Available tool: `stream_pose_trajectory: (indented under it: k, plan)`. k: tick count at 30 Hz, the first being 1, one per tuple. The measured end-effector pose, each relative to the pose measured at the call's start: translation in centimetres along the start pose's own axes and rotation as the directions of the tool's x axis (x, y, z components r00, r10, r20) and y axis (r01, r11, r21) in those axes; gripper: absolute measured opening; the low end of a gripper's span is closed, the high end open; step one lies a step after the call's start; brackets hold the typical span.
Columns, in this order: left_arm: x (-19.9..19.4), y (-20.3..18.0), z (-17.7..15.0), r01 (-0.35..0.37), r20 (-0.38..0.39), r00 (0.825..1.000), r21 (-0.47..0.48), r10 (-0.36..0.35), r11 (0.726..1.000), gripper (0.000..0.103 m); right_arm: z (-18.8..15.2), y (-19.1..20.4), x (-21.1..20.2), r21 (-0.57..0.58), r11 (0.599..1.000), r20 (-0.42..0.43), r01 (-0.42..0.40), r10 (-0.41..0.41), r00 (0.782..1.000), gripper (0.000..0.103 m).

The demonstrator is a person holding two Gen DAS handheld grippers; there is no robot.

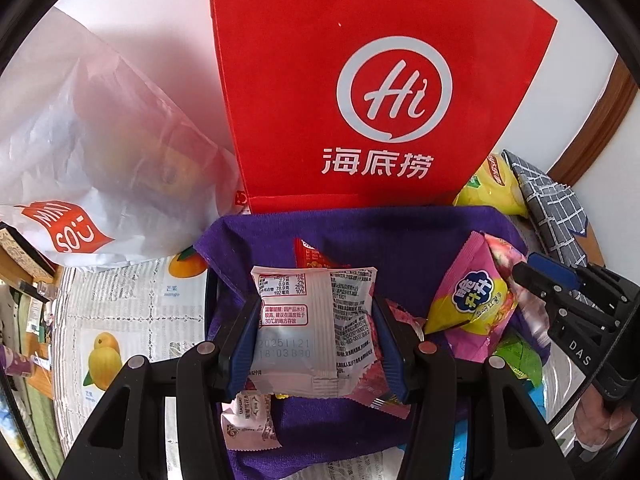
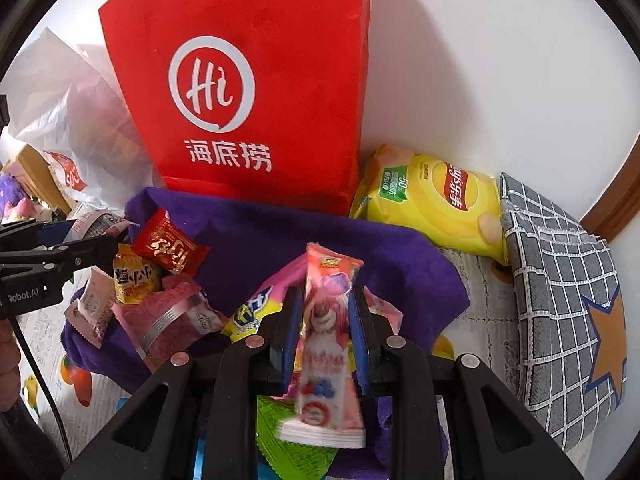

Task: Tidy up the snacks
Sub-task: 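Lower the white packet and pink candy stick onto the towel, then open both grippers to release the snacks on the towel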

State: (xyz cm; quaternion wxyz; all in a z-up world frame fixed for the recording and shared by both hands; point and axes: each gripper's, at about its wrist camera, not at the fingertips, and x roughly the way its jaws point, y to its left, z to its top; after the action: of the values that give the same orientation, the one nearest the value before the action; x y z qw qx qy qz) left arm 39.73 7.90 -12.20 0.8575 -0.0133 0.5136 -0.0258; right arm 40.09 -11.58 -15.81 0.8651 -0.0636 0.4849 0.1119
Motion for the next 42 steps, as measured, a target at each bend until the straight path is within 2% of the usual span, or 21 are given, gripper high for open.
stream_pose_trajectory:
  k: [17,25,30,35,37,42]
  plan:
    - [1.5,-0.4,-0.3,-0.023,-0.046,0.999,0.023,0.024,0.999,0.053,-0.1,0.2,0.6,-0.024,1.0,-0.035,0.013,-0.014,0.999,0.026]
    - [1.8,-0.3,-0.3,-0.023,-0.054,0.998,0.027,0.024,0.999,0.053,0.1,0.3,-0.1,-0.02,1.0,-0.022,0.007,-0.007,1.0,0.026]
    - [1.7,-0.7,-0.4,-0.018,-0.053,0.998,0.041,0.021,0.999,0.053,0.4,0.9,-1.6,-0.034,0.999,0.03,0.003,-0.002,1.0,0.036]
    - [1.6,-0.9,-0.4,-0.008,-0.051,0.999,0.05,0.011,0.999,0.054,0.6,1.3,-2.3,-0.045,0.999,0.053,0.0,0.002,0.999,0.039]
    - [1.4,-0.8,-0.4,-0.003,-0.041,0.999,0.048,0.005,0.999,0.055,0.6,1.4,-2.6,-0.048,0.999,0.058,0.0,0.003,0.998,0.039]
    - [0.2,-0.5,-0.1,0.047,0.003,0.999,0.018,-0.047,0.999,0.07,0.6,1.6,-2.8,-0.048,0.999,0.066,0.0,0.003,0.998,0.041]
